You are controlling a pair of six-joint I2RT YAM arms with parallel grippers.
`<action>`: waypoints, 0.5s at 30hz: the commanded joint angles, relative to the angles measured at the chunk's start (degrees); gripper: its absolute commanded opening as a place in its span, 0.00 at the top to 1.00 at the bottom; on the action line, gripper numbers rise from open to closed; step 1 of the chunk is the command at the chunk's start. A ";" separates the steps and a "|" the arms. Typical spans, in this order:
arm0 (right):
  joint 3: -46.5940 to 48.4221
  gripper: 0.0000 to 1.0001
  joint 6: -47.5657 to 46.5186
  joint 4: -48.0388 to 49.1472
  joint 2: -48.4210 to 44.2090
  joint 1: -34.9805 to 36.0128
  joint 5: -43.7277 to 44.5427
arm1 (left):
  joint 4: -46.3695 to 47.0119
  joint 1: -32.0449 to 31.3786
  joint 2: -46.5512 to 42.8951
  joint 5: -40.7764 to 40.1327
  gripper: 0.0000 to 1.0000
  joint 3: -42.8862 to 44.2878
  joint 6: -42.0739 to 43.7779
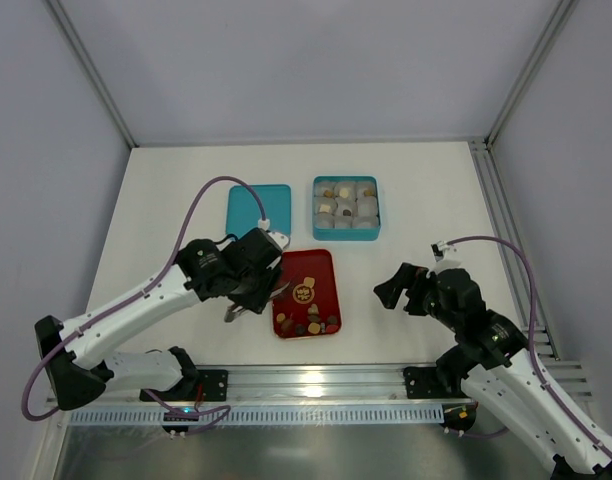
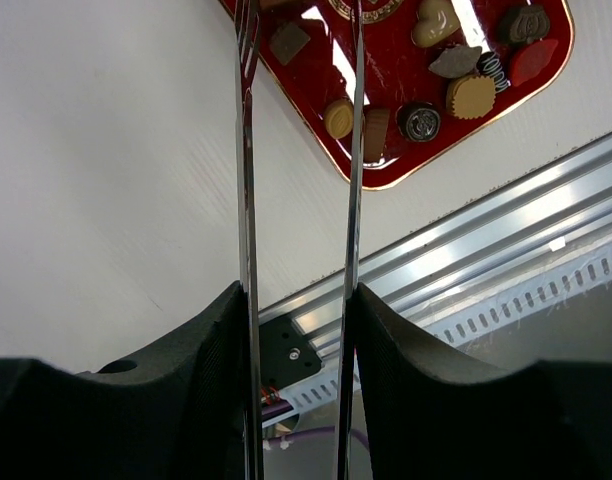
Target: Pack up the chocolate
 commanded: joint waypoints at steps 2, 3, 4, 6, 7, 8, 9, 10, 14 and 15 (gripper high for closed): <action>-0.76 0.00 0.67 2.53 -0.39 0.23 -0.44 | -2.01 -0.63 -1.32 -0.06 0.54 -0.37 0.62; -0.85 0.00 0.76 2.62 -0.21 0.23 -0.52 | -2.19 -0.72 -1.32 0.03 0.54 -0.37 0.63; -0.85 0.00 0.76 2.62 -0.21 0.14 -0.70 | -2.36 -0.72 -1.32 0.20 0.54 -0.46 0.80; -0.94 0.00 0.85 2.71 -0.21 0.23 -0.61 | -2.28 -0.89 -0.97 0.91 0.54 -0.46 1.24; -0.94 0.00 0.76 2.80 -0.38 0.23 -0.61 | -2.45 -0.98 -0.71 0.65 0.54 -0.37 1.33; -0.94 0.00 0.76 2.71 -0.39 0.31 -0.61 | -2.63 -0.98 -0.01 0.21 0.54 -0.46 1.33; -0.94 0.00 0.76 2.71 -0.47 0.23 -0.53 | -3.06 -0.98 0.43 -0.32 0.54 -0.29 1.42; -1.03 0.00 0.76 2.53 -0.56 0.23 -0.52 | -3.33 -0.98 0.87 -0.41 0.54 -0.37 1.59; -1.03 0.00 0.76 2.18 -0.74 0.23 -0.35 | -2.81 -1.68 2.11 -0.32 0.54 -0.37 2.12; -1.11 0.00 0.76 2.18 -0.82 0.23 -0.35 | -2.63 -1.68 2.37 -0.32 0.55 -0.37 2.29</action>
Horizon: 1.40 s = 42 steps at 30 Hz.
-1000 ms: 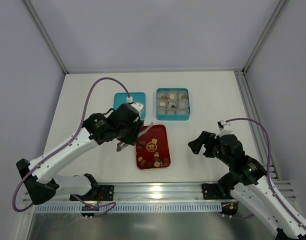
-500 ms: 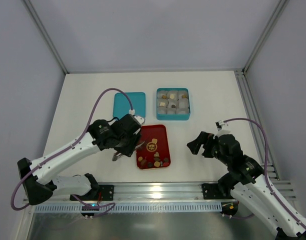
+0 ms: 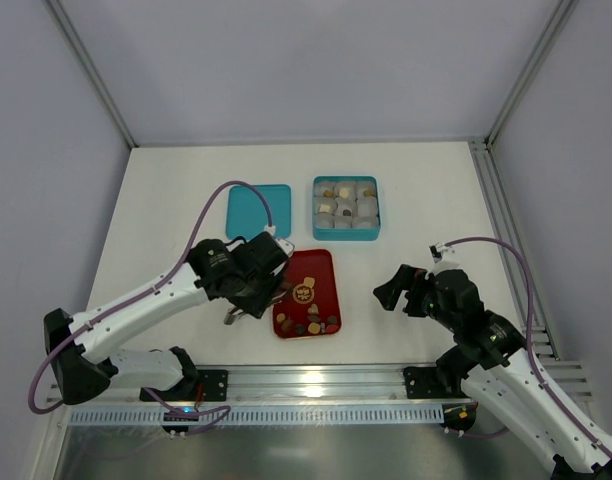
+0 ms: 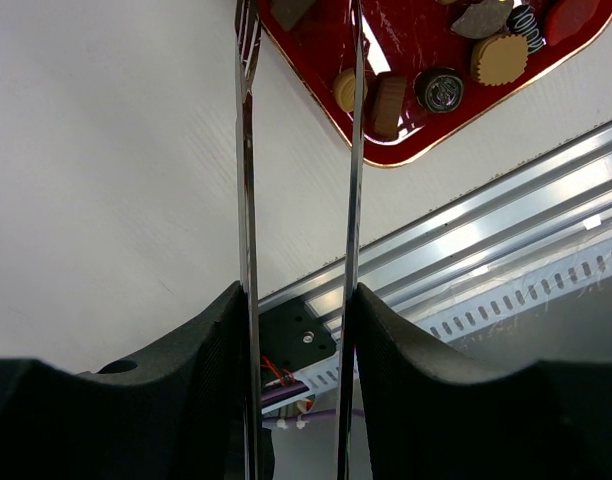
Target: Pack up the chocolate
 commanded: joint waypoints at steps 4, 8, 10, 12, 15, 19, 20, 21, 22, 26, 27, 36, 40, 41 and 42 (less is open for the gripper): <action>-0.20 0.00 0.65 1.94 -1.00 0.23 0.00 | 0.50 -0.61 1.15 0.01 0.54 0.24 2.21; -0.55 0.00 0.74 2.20 -1.09 0.23 0.00 | 0.76 -0.61 2.20 0.10 0.55 0.07 2.74; -0.64 0.00 0.65 2.12 -1.09 0.23 -0.09 | 1.20 -0.70 2.38 0.10 0.55 -0.02 2.91; -0.73 0.00 0.65 2.29 -1.09 0.23 -0.09 | 1.29 -0.70 2.91 0.01 0.55 0.15 3.26; -0.81 0.00 0.65 2.21 -1.26 0.23 -0.09 | 1.73 -0.70 3.61 0.01 0.55 0.33 3.53; -0.73 0.00 0.74 2.12 -1.44 0.23 -0.09 | 1.82 -0.70 4.67 0.01 0.55 0.59 3.97; -0.73 0.00 0.74 2.03 -1.53 0.23 -0.09 | 1.82 -0.70 4.93 0.01 0.55 0.77 4.06; -0.81 0.00 0.74 1.86 -1.53 0.23 0.09 | 1.91 -0.79 5.28 0.01 0.55 0.77 4.06; -0.90 0.00 0.65 1.85 -1.70 0.23 0.09 | 1.91 -0.79 5.46 0.01 0.55 0.86 4.14; -0.99 0.00 0.74 1.94 -1.70 0.23 0.18 | 1.65 -0.79 6.07 -0.17 0.55 1.21 4.32; -0.99 0.00 0.74 1.85 -1.70 0.23 0.18 | 1.64 -0.88 6.42 -0.08 0.55 1.29 4.41; -1.08 0.00 0.83 1.94 -1.88 0.23 0.18 | 1.29 -1.58 6.95 0.27 0.58 1.56 4.06; -1.08 0.00 0.91 1.77 -1.88 0.23 0.26 | 1.20 -1.67 7.04 0.45 0.59 1.73 3.97; -1.08 0.00 0.91 1.77 -1.88 0.23 0.26 | 1.20 -1.67 7.21 0.45 0.59 1.82 3.97; -1.08 0.00 0.91 1.85 -1.88 0.23 0.26 | 1.20 -1.75 7.30 0.53 0.60 1.82 4.06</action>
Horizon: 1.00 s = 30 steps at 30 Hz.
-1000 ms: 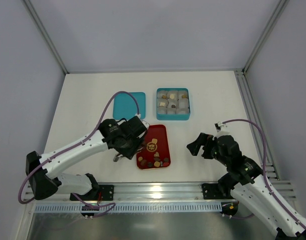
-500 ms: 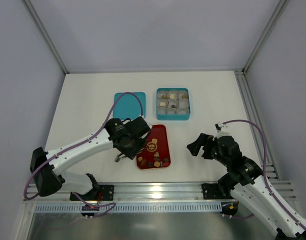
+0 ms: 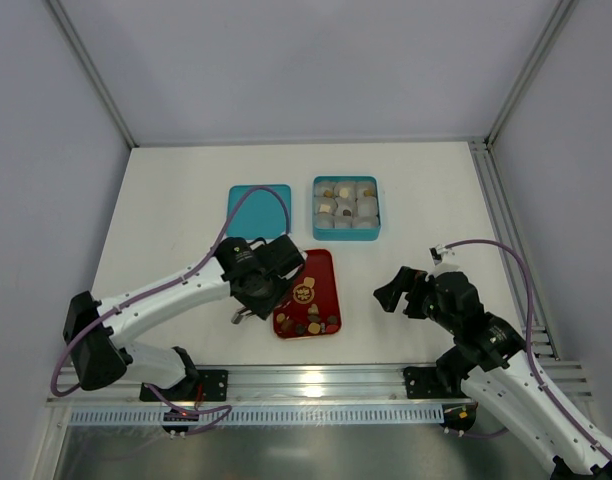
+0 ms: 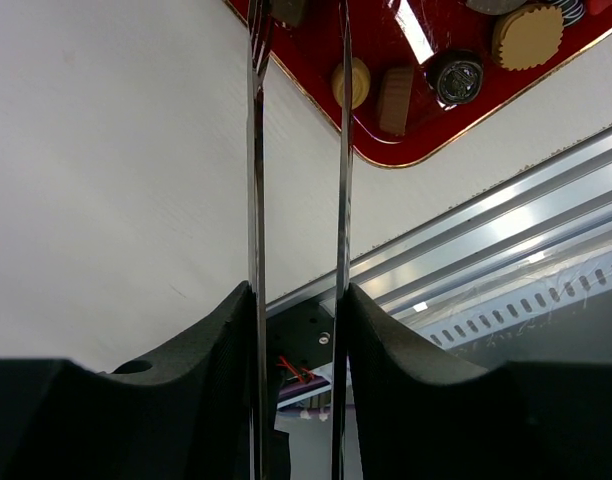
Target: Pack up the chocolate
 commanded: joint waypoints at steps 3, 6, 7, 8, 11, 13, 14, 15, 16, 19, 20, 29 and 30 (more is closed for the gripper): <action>0.21 0.00 0.83 1.79 -0.63 0.23 0.26 | 0.50 -0.36 0.57 0.67 0.62 1.82 0.47; 0.21 0.00 0.83 1.87 -0.63 0.14 0.35 | 0.68 -0.44 0.84 0.67 0.63 1.82 0.47; 0.21 0.00 0.74 1.79 -0.63 0.23 0.35 | 0.68 -0.44 0.84 0.67 0.64 1.74 0.47; 0.30 0.00 0.74 1.70 -0.63 0.23 0.35 | 0.86 -0.44 1.01 0.67 0.65 1.73 0.47; 0.30 0.00 0.74 1.61 -0.72 0.23 0.35 | 0.86 -0.44 1.10 0.23 0.70 2.00 0.47; 0.48 0.00 0.65 1.61 -0.72 0.23 0.44 | 0.51 -0.44 1.19 0.23 0.73 2.44 0.38; 0.56 0.00 0.65 1.61 -0.72 0.23 0.44 | 0.33 -0.44 1.28 0.14 0.75 2.70 0.47; 0.74 0.00 0.65 1.61 -0.72 0.23 0.44 | 0.24 -0.44 1.19 0.05 0.76 2.96 0.47; 0.65 0.00 0.56 1.52 -0.72 0.31 0.44 | -0.11 -0.44 1.10 -0.03 0.78 3.49 0.56; 1.00 0.00 0.47 1.43 -0.72 0.14 0.61 | -0.64 -0.44 0.93 -0.21 0.81 4.81 0.65; 1.00 0.00 0.56 1.26 -0.72 0.23 0.70 | -0.72 -0.44 0.84 -0.21 0.82 5.16 0.65; 1.62 0.00 0.30 0.12 -1.25 0.23 1.49 | -1.34 -0.44 0.40 -1.18 0.84 9.38 0.30; 1.97 0.00 0.21 -0.06 -1.34 0.23 1.58 | -1.17 -0.44 0.49 -1.44 0.84 10.34 0.12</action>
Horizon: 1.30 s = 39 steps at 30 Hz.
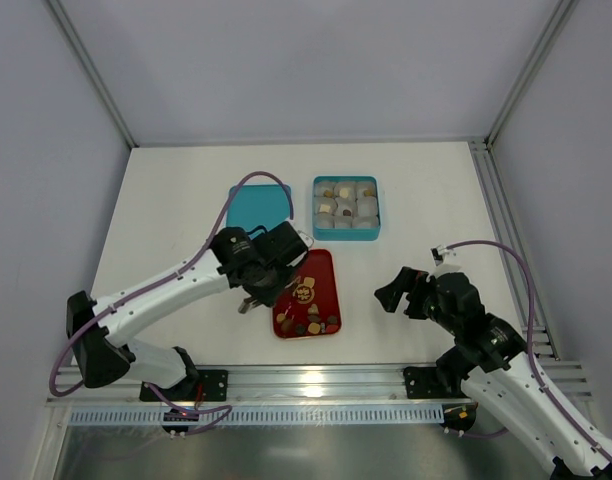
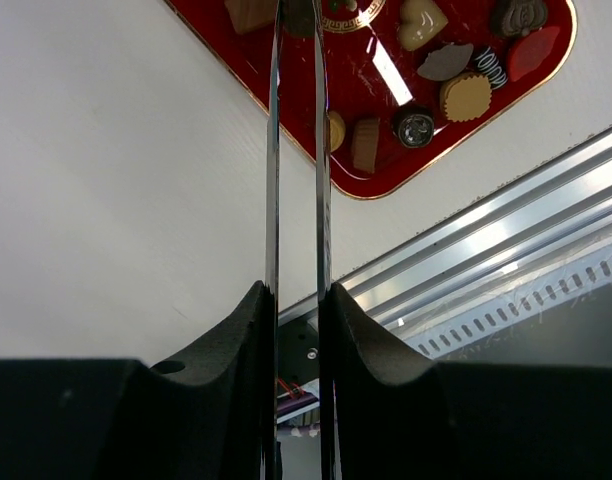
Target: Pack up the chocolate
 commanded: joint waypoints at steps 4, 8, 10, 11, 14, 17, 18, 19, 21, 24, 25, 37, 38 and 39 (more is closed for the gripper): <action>2.91 0.00 0.01 -0.37 -1.12 0.23 2.07 | 1.13 -0.34 0.69 -1.57 0.83 7.23 -0.01; 5.11 0.00 0.01 -1.77 -1.21 0.23 2.59 | 3.33 -0.07 5.16 -3.24 0.82 13.12 0.08; 6.51 0.00 -0.07 -2.48 -1.30 0.23 3.12 | 5.17 0.54 8.76 -3.94 0.82 17.16 0.43; 7.48 0.00 -0.25 -2.83 -1.38 0.14 3.38 | 6.05 0.80 9.91 -4.30 0.82 18.65 0.60; 9.50 0.00 -0.25 -4.32 -1.56 0.23 4.00 | 9.30 2.12 15.44 -4.13 0.82 26.02 1.04; 11.78 0.00 -0.16 -6.17 -2.00 0.23 5.14 | 11.50 3.18 21.51 -4.82 0.83 32.35 1.31; 12.23 0.00 -0.16 -6.87 -2.17 0.23 5.58 | 12.73 3.44 22.83 -4.83 0.83 33.86 1.40; 12.75 0.00 -0.08 -7.22 -2.44 0.14 5.93 | 13.17 3.71 25.62 -5.00 0.83 35.35 1.22; 14.33 0.00 -0.08 -8.28 -2.62 0.23 6.46 | 14.58 4.50 28.19 -5.18 0.83 39.48 0.96; 15.83 0.00 -0.07 -9.59 -2.79 0.23 6.64 | 16.51 4.94 33.46 -4.48 0.83 43.80 1.13; 16.18 0.00 -0.07 -9.77 -3.05 0.23 6.73 | 16.95 5.03 34.61 -4.48 0.83 44.68 1.13; 17.15 0.00 0.01 -11.97 -4.28 0.14 6.55 | 25.57 5.20 46.22 -7.64 0.82 48.02 1.22; 17.07 0.00 0.10 -12.23 -4.46 0.23 6.64 | 26.01 5.20 46.57 -7.55 0.82 48.02 1.31; 17.06 0.00 0.01 -12.23 -4.55 0.23 6.55 | 26.36 5.20 46.92 -7.46 0.80 47.94 1.40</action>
